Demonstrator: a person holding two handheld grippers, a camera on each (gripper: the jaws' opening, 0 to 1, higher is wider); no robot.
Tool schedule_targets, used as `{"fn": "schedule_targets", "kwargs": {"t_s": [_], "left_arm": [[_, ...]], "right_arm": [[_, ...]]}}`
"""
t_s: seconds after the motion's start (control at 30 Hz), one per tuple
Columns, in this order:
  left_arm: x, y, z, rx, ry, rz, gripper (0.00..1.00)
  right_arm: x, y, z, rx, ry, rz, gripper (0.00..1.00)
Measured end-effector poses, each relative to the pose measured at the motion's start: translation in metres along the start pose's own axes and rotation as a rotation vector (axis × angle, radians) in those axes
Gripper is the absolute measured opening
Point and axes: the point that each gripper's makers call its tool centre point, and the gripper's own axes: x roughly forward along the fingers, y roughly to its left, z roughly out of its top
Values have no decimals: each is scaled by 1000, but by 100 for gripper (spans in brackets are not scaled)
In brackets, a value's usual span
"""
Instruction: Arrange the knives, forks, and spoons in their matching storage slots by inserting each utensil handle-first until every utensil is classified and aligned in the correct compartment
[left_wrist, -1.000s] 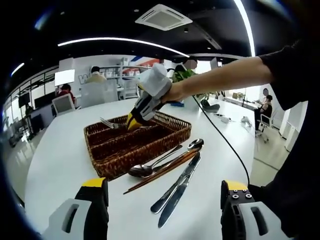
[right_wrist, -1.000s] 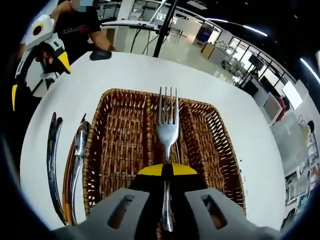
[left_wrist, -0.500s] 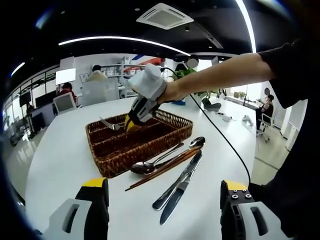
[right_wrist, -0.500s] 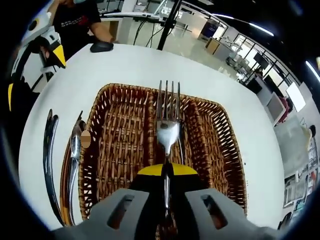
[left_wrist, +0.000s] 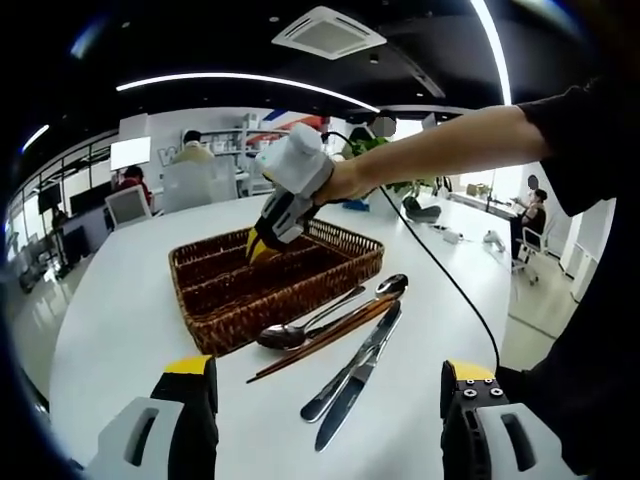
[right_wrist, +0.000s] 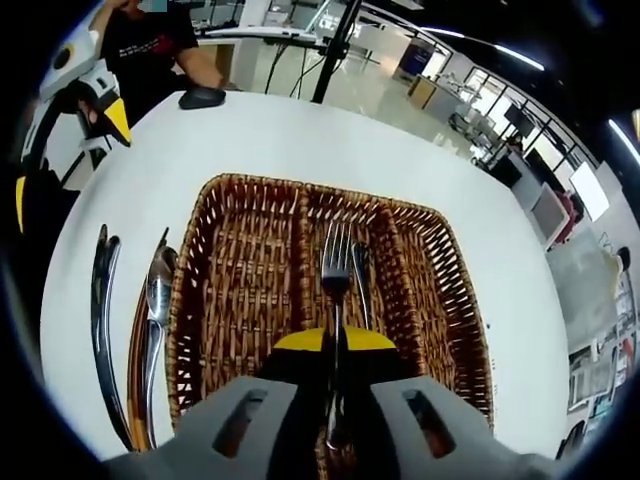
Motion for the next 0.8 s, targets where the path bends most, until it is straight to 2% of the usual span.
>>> {"fn": "schedule_targets", "kwargs": {"t_s": [0.1,0.23,0.33,0.4,0.53,0.6,0.7,0.8], "left_arm": [[0,-1,0,2,-1,0,96],[0,0,3,-1,-10,2,96],[1,-2,5,7,-12,0,96],[1,-3,7,10,-16,-3,96],[2,-5,9,12,-19,-6,96],[2,-5,9,10,-17,-6,96],[2,-6,9,7,-19,-8,96],[2,-7,11,9,-22,-9,96]], "right_arm": [[-5,0,1,9,-8,-14,5],[-17,1,7,72,-50,-50,9],[-23,5,8,113,-61,-54,19],[-27,6,9,127,-79,-63,22],[-35,13,16,219,-147,-66,27],[-42,19,19,272,-177,-56,34],[-49,23,19,268,-187,-71,39],[-59,29,19,316,-200,-92,48]]}}
